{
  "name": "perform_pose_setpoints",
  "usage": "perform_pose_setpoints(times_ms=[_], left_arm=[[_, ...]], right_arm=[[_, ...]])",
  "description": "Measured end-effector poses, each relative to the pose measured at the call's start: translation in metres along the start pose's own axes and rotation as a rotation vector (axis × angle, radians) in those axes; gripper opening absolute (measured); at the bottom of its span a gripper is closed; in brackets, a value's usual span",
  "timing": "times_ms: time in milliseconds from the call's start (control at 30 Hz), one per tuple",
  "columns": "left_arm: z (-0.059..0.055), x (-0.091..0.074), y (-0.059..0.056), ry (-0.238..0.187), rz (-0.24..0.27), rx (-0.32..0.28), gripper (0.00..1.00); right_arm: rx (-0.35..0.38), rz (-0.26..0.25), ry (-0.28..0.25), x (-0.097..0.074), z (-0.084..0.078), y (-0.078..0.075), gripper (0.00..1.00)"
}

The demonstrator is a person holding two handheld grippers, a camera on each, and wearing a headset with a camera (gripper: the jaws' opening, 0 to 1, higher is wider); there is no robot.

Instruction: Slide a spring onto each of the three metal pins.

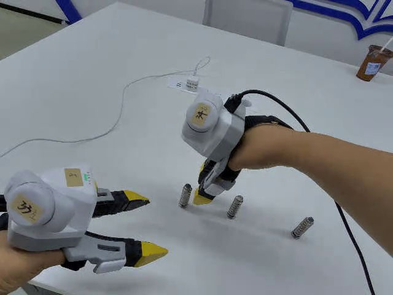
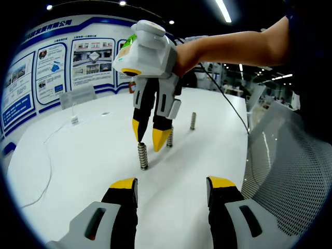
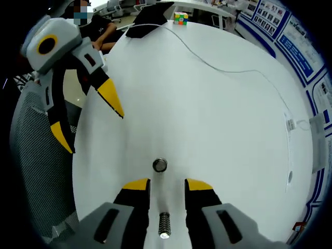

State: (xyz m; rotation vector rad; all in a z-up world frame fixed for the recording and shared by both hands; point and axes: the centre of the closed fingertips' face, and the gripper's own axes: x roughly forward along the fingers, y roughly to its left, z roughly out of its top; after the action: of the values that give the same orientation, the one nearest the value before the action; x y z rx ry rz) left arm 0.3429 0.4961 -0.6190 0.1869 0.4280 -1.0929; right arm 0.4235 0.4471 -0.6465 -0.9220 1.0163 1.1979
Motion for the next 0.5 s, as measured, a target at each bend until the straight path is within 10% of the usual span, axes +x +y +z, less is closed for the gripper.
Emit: perform_pose_setpoints(times_ms=[500], left_arm=[[0.010, 0.005, -0.001, 0.000, -0.001, 0.006, 0.55]], right_arm=[[0.085, -0.031, -0.081, -0.022, -0.021, -0.002, 0.32]])
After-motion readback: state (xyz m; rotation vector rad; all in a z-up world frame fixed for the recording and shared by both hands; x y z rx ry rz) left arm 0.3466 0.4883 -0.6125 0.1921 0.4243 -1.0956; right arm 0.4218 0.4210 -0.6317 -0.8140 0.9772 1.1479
